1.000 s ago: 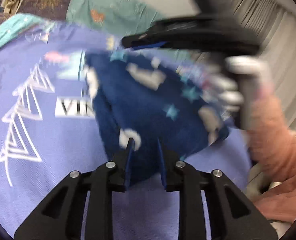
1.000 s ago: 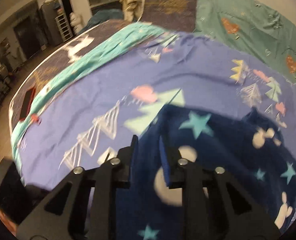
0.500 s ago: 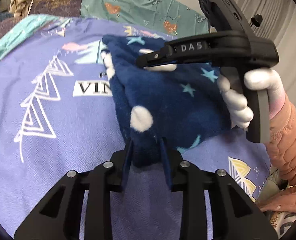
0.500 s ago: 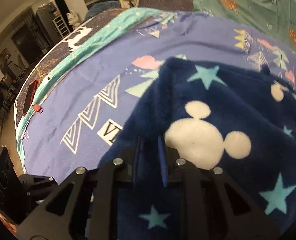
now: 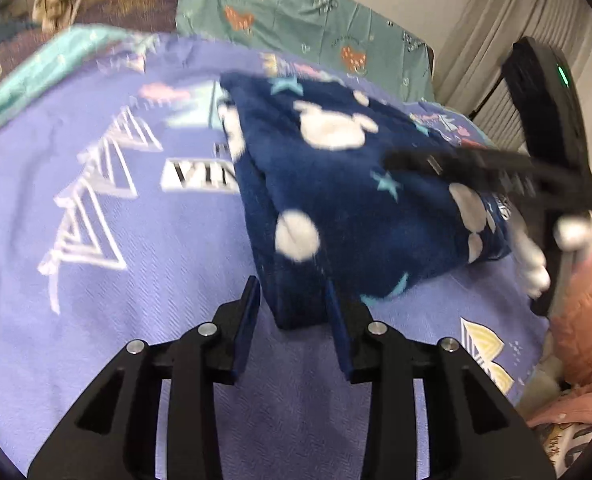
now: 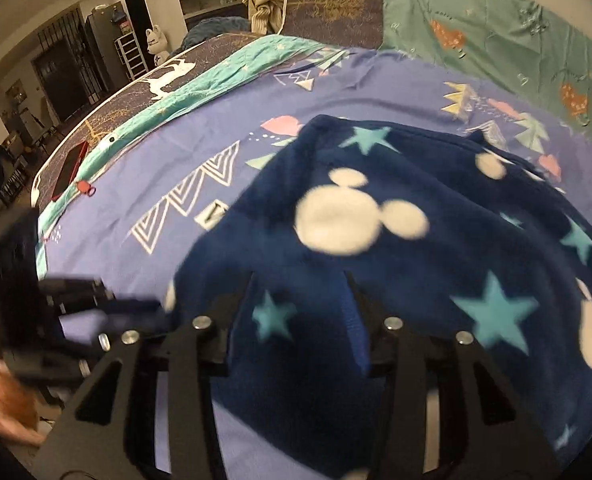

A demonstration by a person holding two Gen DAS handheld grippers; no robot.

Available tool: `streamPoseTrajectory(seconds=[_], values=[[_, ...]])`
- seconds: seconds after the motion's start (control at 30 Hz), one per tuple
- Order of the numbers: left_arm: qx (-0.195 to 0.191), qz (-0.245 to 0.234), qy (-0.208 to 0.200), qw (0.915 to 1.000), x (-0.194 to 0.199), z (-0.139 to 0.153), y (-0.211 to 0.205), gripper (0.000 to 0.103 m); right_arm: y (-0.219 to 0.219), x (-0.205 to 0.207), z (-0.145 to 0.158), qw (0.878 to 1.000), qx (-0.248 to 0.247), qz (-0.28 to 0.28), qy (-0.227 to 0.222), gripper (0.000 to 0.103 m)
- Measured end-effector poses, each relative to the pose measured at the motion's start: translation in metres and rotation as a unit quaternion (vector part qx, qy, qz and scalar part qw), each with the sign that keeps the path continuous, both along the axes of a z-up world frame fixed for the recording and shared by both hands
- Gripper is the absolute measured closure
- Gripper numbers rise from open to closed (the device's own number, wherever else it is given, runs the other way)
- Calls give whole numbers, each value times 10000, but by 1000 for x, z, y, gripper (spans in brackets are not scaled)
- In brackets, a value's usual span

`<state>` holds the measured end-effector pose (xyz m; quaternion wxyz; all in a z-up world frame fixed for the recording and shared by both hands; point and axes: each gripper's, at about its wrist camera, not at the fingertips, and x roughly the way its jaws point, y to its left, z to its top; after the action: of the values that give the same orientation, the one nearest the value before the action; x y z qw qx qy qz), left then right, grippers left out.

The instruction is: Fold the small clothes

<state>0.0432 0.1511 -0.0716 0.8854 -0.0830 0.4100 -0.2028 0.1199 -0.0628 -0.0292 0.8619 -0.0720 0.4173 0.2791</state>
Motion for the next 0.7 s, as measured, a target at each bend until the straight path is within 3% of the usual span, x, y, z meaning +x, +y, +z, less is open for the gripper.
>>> streamPoseTrajectory(seconds=[0.23, 0.4, 0.47, 0.5, 0.7], values=[[-37, -354, -609, 9975, 8, 31, -24, 65, -76, -43, -5, 9930, 562, -1037, -52, 62], [230, -409, -86, 9989, 38, -3, -44, 60, -100, -49, -38, 9840, 729, -1556, 469, 71], [182, -433, -164, 9988, 38, -6, -44, 60, -94, -53, -40, 9850, 616, -1580, 323, 70], [190, -429, -165, 9988, 38, -5, -44, 60, -89, -55, -39, 9862, 487, -1560, 247, 69], [321, -406, -156, 9985, 35, -4, -47, 57, -79, -56, -42, 9902, 451, -1307, 207, 35]])
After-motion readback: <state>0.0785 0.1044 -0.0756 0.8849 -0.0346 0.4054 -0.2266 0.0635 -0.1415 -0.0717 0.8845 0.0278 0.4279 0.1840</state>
